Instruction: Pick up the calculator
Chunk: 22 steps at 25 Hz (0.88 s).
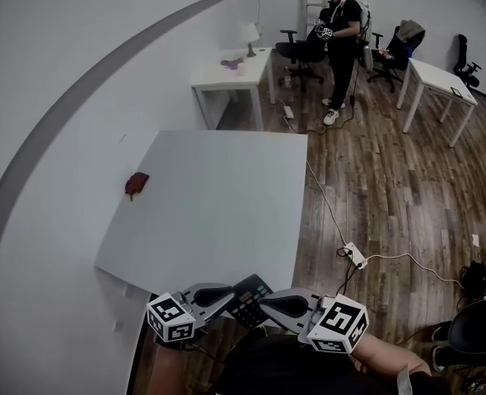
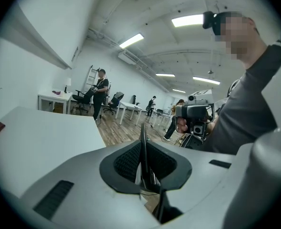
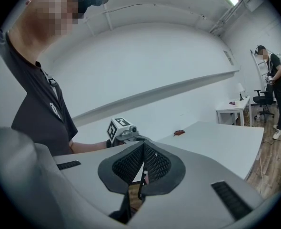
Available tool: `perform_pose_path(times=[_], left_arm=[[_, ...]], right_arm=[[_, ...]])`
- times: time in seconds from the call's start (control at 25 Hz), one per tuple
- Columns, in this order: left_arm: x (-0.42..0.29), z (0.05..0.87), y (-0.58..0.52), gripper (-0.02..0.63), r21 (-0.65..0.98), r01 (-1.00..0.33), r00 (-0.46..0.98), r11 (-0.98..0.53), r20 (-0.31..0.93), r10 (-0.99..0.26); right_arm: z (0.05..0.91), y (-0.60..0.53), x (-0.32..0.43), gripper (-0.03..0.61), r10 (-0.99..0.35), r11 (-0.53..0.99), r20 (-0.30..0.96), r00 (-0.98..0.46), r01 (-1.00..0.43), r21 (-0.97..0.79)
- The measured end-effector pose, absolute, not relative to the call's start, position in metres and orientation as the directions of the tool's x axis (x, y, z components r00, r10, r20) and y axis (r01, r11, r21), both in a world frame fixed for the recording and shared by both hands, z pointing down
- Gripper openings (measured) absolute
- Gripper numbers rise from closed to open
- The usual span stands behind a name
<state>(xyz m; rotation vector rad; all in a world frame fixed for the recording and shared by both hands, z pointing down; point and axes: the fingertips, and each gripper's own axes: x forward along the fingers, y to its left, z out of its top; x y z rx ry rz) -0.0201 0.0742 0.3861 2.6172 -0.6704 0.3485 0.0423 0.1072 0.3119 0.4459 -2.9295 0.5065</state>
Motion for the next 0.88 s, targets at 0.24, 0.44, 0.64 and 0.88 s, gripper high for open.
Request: perform_pose_path(times=[0.24, 0.44, 0.64, 0.88], left_arm=[[-0.012, 0.386, 0.078, 0.040, 0.322, -0.502, 0.854, -0.803, 0.334, -0.400], [-0.011, 0.387, 0.083, 0.040, 0.327, -0.499, 0.856, -0.803, 0.334, -0.395], [-0.017, 0.387, 0.084, 0.040, 0.325, -0.503, 0.853, -0.801, 0.334, -0.401], [-0.019, 0.384, 0.089, 0.040, 0.325, -0.507, 0.852, -0.799, 0.328, -0.407]], right_arm=[[0.316, 0.113, 0.050, 0.014, -0.268, 0.896, 0.188, -0.945, -0.316, -0.312], [0.319, 0.116, 0.049, 0.014, -0.263, 0.896, 0.193, -0.945, -0.314, -0.315], [0.323, 0.117, 0.045, 0.014, -0.259, 0.896, 0.195, -0.946, -0.311, -0.316], [0.319, 0.122, 0.043, 0.012, -0.258, 0.899, 0.187, -0.948, -0.306, -0.313]])
